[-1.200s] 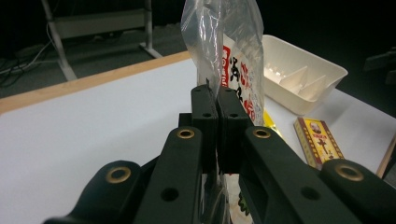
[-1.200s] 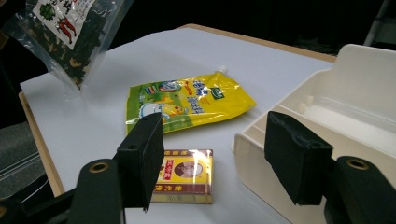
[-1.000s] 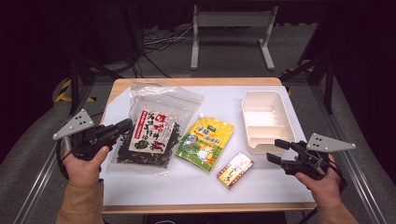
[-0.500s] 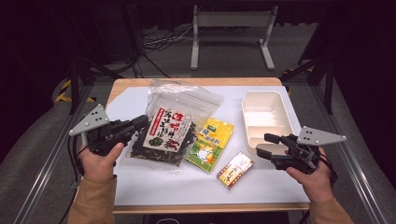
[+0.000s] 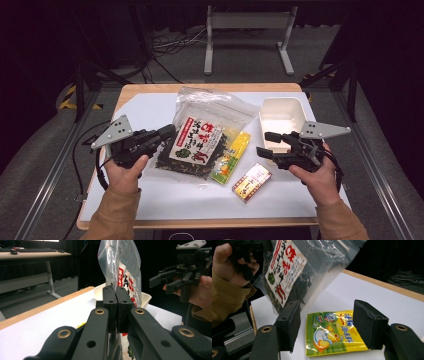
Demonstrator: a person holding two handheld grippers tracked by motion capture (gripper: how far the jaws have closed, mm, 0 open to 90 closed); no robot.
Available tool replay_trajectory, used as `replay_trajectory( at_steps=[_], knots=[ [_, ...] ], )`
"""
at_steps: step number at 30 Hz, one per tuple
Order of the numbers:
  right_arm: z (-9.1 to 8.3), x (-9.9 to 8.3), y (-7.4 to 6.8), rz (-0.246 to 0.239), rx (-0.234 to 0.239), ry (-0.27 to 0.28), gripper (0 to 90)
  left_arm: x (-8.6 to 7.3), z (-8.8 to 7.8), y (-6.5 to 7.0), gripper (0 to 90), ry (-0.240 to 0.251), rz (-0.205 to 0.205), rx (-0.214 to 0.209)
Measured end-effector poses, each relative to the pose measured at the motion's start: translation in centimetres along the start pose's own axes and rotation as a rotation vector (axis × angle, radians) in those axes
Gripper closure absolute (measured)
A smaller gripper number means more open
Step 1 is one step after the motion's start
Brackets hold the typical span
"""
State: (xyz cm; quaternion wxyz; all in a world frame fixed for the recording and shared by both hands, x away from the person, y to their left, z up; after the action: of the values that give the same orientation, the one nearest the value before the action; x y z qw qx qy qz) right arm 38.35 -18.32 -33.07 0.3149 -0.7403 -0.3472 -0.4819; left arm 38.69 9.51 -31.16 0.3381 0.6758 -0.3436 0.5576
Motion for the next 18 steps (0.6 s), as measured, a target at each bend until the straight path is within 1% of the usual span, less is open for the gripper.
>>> replay_trajectory(
  at_steps=[1,2,3,5,8,10,13,16,17,18],
  knots=[
    [0.0,0.0,0.0,0.0,0.0,0.0,39.8,0.0,0.0,0.0,88.7,0.0,0.0,0.0],
    [0.6,0.3,0.0,0.022,0.014,-0.001,39.7,-0.1,0.1,0.2,88.7,-0.007,-0.001,-0.004],
    [0.9,0.4,0.0,0.029,0.017,0.002,39.7,-0.1,0.2,0.2,88.7,-0.003,0.003,-0.004],
    [1.1,0.6,0.0,0.034,0.017,0.004,39.7,-0.2,0.4,0.4,88.7,-0.008,0.004,-0.009],
    [2.4,1.1,0.0,0.065,0.039,0.019,39.7,-0.3,0.6,0.6,88.7,-0.007,0.005,-0.015],
    [2.6,1.2,0.0,0.069,0.04,0.022,39.6,-0.4,0.7,0.7,88.7,-0.006,0.006,-0.019],
    [3.4,1.4,0.0,0.082,0.051,0.03,39.3,-0.4,0.7,0.8,88.7,-0.006,0.009,-0.019],
    [4.2,1.3,-0.1,0.086,0.057,0.017,39.3,-0.4,0.7,0.9,88.8,0.001,0.008,-0.022],
    [4.2,1.3,-0.1,0.086,0.057,0.017,39.3,-0.4,0.7,0.9,88.8,0.001,0.008,-0.022],
    [4.8,1.3,-0.2,0.091,0.066,0.011,39.5,-0.4,0.8,1.0,88.8,0.004,0.009,-0.024]
  ],
)
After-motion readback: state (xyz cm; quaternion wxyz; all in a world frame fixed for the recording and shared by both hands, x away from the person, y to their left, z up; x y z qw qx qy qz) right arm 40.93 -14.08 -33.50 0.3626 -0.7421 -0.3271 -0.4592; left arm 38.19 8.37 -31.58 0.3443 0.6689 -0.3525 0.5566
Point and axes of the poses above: each handheld gripper's, and its own axes: z roughly forward along the jaws, x roughly out of its top, y roughly to its right, the point moved 9 cm from there along z, roughly forward along the jaws, and after that the axes turned 1 degree about z, right-handed, at the moved point
